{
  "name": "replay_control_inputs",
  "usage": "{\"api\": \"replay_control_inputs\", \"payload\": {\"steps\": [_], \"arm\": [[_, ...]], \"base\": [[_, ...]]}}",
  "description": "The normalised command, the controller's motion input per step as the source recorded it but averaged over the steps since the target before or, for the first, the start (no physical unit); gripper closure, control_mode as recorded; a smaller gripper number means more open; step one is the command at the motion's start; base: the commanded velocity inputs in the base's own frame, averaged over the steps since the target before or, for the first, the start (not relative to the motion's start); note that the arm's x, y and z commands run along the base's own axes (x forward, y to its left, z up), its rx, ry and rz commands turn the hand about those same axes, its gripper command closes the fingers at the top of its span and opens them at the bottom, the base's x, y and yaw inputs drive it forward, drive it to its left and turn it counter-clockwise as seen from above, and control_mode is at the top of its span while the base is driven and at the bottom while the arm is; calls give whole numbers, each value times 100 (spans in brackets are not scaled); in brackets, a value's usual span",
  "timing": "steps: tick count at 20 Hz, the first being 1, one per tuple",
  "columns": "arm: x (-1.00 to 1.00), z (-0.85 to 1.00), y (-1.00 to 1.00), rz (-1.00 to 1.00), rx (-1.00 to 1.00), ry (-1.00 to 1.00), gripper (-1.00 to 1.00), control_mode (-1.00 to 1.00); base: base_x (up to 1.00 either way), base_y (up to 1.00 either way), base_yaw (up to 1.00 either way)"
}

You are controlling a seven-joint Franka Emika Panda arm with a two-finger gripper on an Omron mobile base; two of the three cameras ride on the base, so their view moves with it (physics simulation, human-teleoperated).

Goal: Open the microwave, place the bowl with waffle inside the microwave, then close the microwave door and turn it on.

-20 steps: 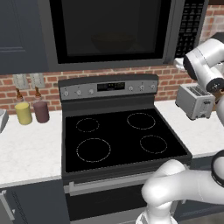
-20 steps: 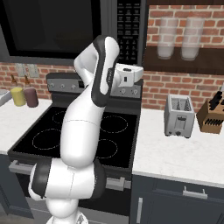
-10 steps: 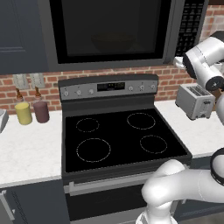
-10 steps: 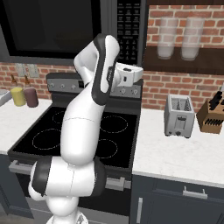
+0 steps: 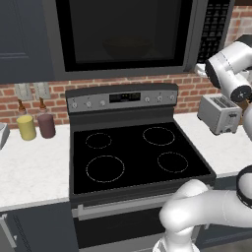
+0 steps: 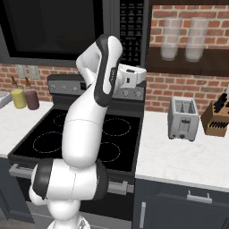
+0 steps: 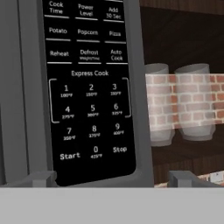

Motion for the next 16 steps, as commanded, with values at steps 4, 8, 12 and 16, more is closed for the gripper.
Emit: {"api": "replay_control_inputs", "payload": {"steps": [4, 8, 12, 16], "arm": [[1, 0, 0, 0, 0, 0, -100, -100], [8, 1, 0, 0, 0, 0, -100, -100], [23, 0, -1, 0, 0, 0, -100, -100], [24, 0, -7, 0, 0, 0, -100, -100]], "base": [[0, 0, 0], [0, 0, 0], [0, 0, 0], [0, 0, 0]]}}
